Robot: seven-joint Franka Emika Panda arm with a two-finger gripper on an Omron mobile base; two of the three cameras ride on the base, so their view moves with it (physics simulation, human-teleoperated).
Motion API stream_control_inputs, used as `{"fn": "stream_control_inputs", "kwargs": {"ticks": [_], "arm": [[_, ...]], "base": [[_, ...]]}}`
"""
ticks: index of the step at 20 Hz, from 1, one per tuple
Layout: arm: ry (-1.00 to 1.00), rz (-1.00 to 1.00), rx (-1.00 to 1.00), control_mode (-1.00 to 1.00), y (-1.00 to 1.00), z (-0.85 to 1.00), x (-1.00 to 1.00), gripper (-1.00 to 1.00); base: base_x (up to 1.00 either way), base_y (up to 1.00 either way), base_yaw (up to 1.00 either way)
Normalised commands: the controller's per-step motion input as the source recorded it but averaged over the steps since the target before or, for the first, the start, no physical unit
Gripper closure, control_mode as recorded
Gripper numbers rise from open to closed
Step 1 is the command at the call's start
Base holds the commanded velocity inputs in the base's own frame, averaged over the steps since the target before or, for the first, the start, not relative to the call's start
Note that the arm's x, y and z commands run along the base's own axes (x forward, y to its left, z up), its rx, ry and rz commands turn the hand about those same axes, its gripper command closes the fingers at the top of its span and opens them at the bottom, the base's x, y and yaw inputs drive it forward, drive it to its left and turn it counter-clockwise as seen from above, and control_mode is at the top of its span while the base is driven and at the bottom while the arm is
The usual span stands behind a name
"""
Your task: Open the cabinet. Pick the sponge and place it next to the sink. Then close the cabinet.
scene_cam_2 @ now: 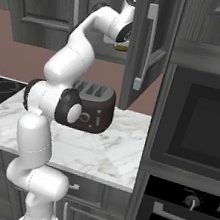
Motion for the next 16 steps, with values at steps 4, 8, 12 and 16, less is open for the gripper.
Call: {"fn": "stream_control_inputs", "kwargs": {"ticks": [4, 8, 12, 16], "arm": [[0.00, 0.00, 0.04, -1.00, 0.00, 0.00, -0.88, 1.00], [0.00, 0.00, 0.04, -1.00, 0.00, 0.00, -0.98, 1.00], [0.00, 0.00, 0.02, -1.00, 0.00, 0.00, -0.96, 1.00], [0.00, 0.00, 0.00, -1.00, 0.04, 0.00, -0.82, 1.00]], "base": [[0.00, 0.00, 0.00], [0.00, 0.00, 0.00], [0.00, 0.00, 0.00], [0.00, 0.00, 0.00]]}}
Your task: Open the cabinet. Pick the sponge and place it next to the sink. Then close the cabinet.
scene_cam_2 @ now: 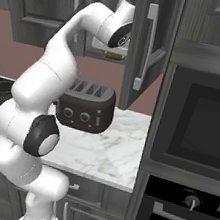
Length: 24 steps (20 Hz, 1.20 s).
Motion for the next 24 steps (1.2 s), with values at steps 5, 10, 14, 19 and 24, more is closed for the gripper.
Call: {"fn": "stream_control_inputs", "kwargs": {"ticks": [5, 10, 14, 19, 24], "arm": [[0.00, 0.00, 0.00, -1.00, 0.19, 0.00, -0.83, 1.00], [0.00, 0.00, 0.00, -1.00, 0.31, -0.01, -0.79, 1.00], [0.01, 0.00, 0.00, -1.00, 0.45, -0.05, -0.82, 1.00], [0.02, -0.01, 0.00, -1.00, 0.34, 0.00, -0.94, 1.00], [0.12, -0.08, 0.00, -1.00, 0.13, -0.07, -0.98, 1.00]], "base": [[0.00, 0.00, 0.00], [0.00, 0.00, 0.00], [0.00, 0.00, 0.00], [0.00, 0.00, 0.00], [0.00, 0.00, 0.00]]}}
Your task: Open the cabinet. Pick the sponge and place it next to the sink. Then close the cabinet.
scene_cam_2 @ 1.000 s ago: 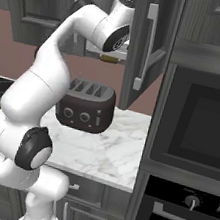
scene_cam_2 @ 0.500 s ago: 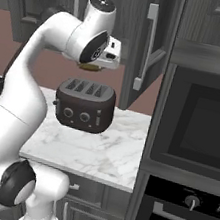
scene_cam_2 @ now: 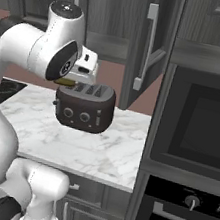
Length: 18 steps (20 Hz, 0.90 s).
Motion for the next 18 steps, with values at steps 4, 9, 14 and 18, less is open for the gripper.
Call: {"fn": "stream_control_inputs", "kwargs": {"ticks": [4, 9, 14, 18], "arm": [[0.21, -0.10, 0.00, -1.00, 0.06, -0.32, -0.83, 1.00], [0.24, -0.11, 0.00, -1.00, 0.15, -0.53, -0.42, 1.00], [0.19, -0.10, 0.00, -1.00, 0.26, -0.58, -0.01, 1.00], [0.11, -0.04, 0.00, -1.00, 0.28, -0.35, 0.00, 1.00]], "base": [[0.00, 0.00, 0.00], [0.00, 0.00, 0.00], [0.00, 0.00, 0.00], [0.00, 0.00, 0.00]]}}
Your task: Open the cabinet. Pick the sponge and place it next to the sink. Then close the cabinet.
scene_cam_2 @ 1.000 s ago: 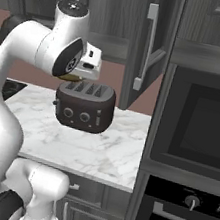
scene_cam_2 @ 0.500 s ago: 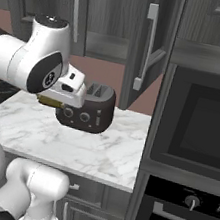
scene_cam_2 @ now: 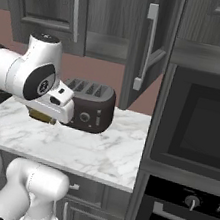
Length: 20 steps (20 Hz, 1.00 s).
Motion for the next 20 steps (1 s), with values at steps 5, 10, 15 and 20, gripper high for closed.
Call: {"fn": "stream_control_inputs", "kwargs": {"ticks": [5, 10, 15, 20], "arm": [[0.08, -0.02, 0.00, -1.00, 0.20, -0.30, 0.00, 1.00], [0.08, -0.01, 0.00, -1.00, 0.14, -0.37, 0.00, 1.00], [0.03, -0.01, 0.00, -1.00, 0.03, -0.11, 0.00, 1.00], [0.00, 0.00, 0.00, -1.00, 0.00, 0.00, 0.00, 1.00]], "base": [[0.00, 0.00, 0.00], [0.00, 0.00, 0.00], [0.00, 0.00, 0.00], [0.00, 0.00, 0.00]]}}
